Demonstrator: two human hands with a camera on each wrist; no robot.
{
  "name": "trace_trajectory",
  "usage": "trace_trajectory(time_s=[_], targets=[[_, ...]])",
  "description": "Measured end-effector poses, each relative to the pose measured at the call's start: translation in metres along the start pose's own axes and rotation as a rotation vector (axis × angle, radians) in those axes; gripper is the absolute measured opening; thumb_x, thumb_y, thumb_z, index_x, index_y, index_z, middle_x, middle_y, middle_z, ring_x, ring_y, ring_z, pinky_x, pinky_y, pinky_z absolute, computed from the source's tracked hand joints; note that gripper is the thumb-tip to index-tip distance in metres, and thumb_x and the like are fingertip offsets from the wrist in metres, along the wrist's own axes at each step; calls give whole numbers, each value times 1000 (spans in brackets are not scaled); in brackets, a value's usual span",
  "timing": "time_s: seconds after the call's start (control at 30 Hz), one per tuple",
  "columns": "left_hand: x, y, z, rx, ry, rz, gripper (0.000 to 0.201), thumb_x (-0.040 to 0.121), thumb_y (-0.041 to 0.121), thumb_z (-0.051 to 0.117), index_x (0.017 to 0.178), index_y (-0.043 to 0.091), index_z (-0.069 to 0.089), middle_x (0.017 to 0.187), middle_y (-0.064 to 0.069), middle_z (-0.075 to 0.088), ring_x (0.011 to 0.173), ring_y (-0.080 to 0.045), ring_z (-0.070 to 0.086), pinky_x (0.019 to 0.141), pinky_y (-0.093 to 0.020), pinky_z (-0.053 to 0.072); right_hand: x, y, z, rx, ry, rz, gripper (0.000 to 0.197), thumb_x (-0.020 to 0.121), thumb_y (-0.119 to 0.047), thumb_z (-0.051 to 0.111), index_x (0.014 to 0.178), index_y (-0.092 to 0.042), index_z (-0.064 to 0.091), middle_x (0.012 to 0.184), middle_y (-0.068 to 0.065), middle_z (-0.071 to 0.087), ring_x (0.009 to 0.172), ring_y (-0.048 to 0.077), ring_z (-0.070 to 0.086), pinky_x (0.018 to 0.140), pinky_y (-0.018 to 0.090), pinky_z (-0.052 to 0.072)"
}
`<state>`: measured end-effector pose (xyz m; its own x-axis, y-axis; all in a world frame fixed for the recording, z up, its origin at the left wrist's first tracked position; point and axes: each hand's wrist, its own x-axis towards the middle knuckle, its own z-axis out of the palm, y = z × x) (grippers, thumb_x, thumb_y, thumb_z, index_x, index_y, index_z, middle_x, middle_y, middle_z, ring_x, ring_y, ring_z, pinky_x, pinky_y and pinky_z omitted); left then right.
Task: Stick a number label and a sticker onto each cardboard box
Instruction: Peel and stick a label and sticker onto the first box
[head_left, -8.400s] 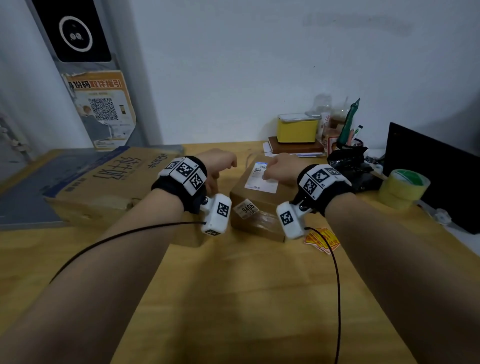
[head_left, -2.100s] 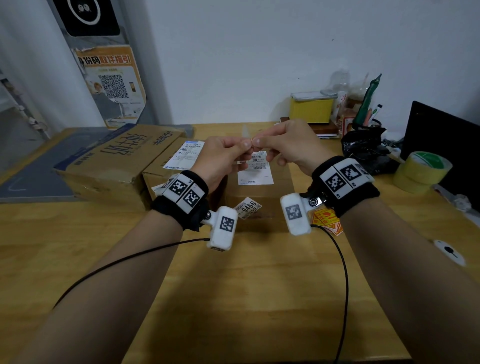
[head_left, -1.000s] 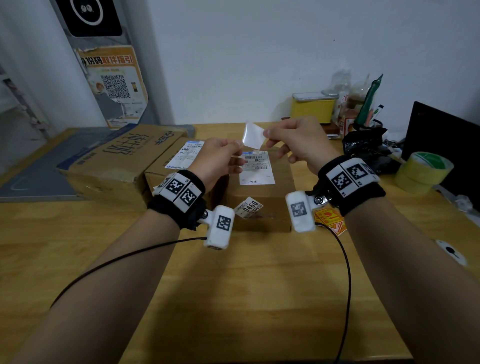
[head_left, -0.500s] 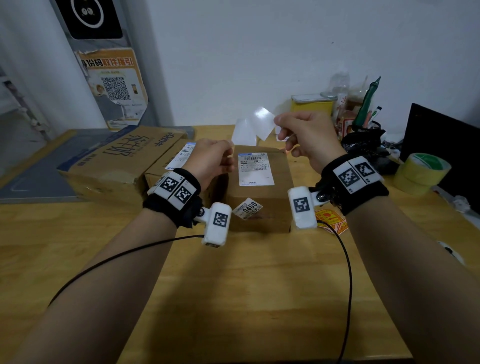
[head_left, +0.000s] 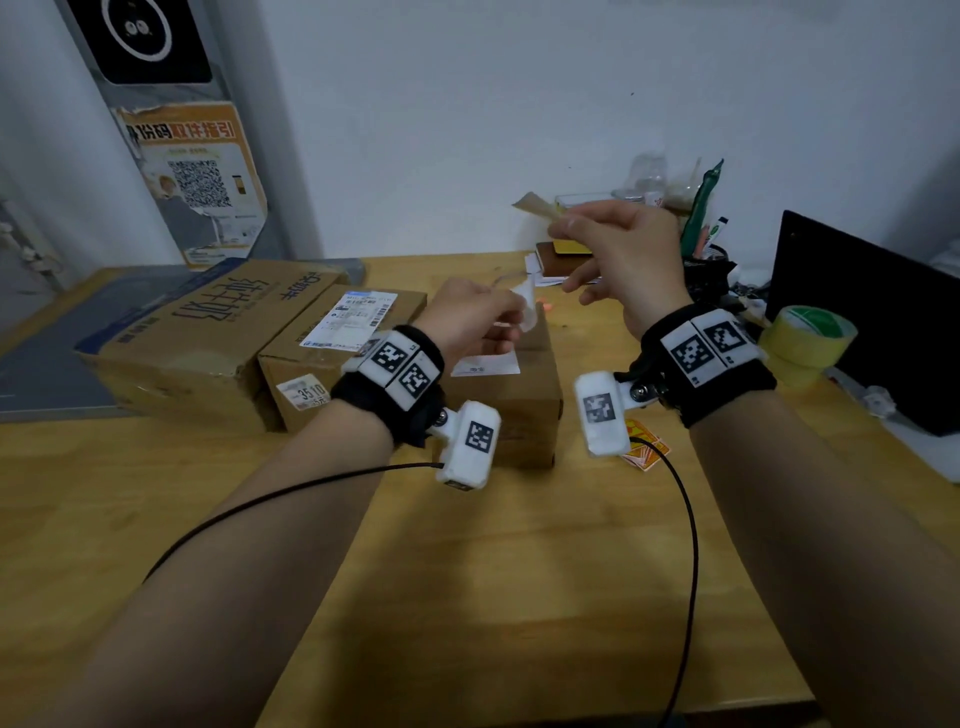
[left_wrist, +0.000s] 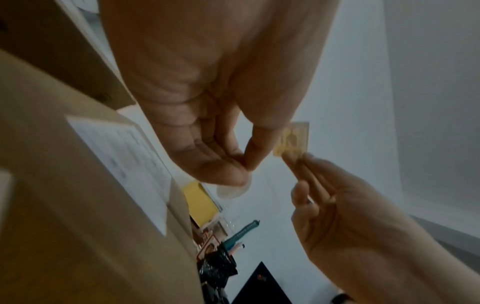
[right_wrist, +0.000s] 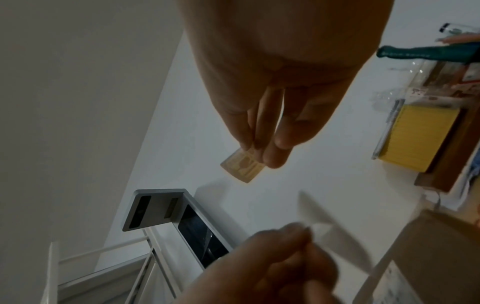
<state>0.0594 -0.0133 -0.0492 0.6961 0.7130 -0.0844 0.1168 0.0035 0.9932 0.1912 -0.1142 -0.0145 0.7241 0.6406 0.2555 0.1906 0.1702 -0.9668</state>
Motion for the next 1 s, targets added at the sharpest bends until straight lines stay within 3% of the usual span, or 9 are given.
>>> trace_trajectory(time_s=[0.07, 0.17, 0.23, 0.37, 0.5, 0.6, 0.67, 0.77, 1.0], targets=[[1, 1, 17, 45, -109, -24, 16, 97, 5, 60, 104, -9, 66, 84, -17, 67, 62, -20, 64, 58, -26, 60, 1, -2, -6, -16, -5, -12, 19, 86, -17, 77, 103, -11, 75, 103, 15, 77, 45, 22, 65, 38, 24, 45], [2, -1, 36, 112, -279, -97, 19, 99, -8, 50, 111, -8, 65, 103, -21, 69, 87, -28, 69, 74, -30, 62, 0, -2, -13, -60, -45, -18, 10, 88, -16, 74, 98, -15, 74, 105, 24, 74, 46, 20, 65, 39, 24, 46], [1, -2, 40, 144, -322, -120, 27, 99, -12, 44, 117, -8, 63, 110, -21, 68, 96, -31, 68, 74, -30, 62, 0, 1, -17, -102, -74, -15, 7, 89, -14, 73, 94, -19, 74, 106, 27, 72, 48, 20, 66, 40, 25, 47], [3, 3, 24, 67, -182, -36, 29, 96, -10, 45, 117, -6, 65, 111, -22, 70, 84, -31, 70, 67, -32, 64, -2, 7, -18, -150, -140, 15, 9, 88, -14, 74, 94, -20, 76, 105, 18, 76, 51, 20, 70, 45, 26, 51], [6, 7, -9, -117, 33, -13, 19, 98, 1, 52, 111, -3, 65, 98, -17, 69, 72, -28, 65, 58, -29, 57, -3, 15, -7, -145, -175, 17, 7, 85, -20, 80, 90, -16, 78, 103, 7, 79, 56, 23, 72, 48, 28, 51], [7, 7, -32, -168, 88, -22, 20, 100, 16, 53, 112, 6, 66, 89, -7, 71, 70, -23, 64, 55, -25, 52, 0, 18, 5, -135, -198, 22, 7, 84, -14, 80, 89, -15, 76, 99, 11, 78, 56, 25, 69, 47, 26, 50], [8, 7, -43, -144, 92, -19, 28, 100, 28, 54, 116, 9, 68, 92, -3, 73, 72, -20, 66, 57, -24, 50, 1, 18, 12, -115, -218, 34, 10, 85, -6, 77, 92, -13, 73, 91, 15, 75, 52, 21, 65, 44, 25, 47], [5, 8, -52, -16, 69, 18, 38, 96, 40, 62, 119, 12, 72, 105, -5, 77, 81, -18, 69, 67, -28, 49, 2, 17, 19, -125, -241, 20, 16, 87, -2, 71, 97, -15, 71, 85, 9, 72, 50, 16, 62, 45, 26, 48], [0, 6, -52, 102, 130, 109, 22, 88, 25, 75, 105, 10, 77, 96, -5, 79, 66, -8, 69, 56, -22, 50, 2, 21, 21, -207, -261, -29, 23, 87, -5, 72, 108, -15, 69, 82, 6, 72, 51, 11, 63, 45, 27, 50]])
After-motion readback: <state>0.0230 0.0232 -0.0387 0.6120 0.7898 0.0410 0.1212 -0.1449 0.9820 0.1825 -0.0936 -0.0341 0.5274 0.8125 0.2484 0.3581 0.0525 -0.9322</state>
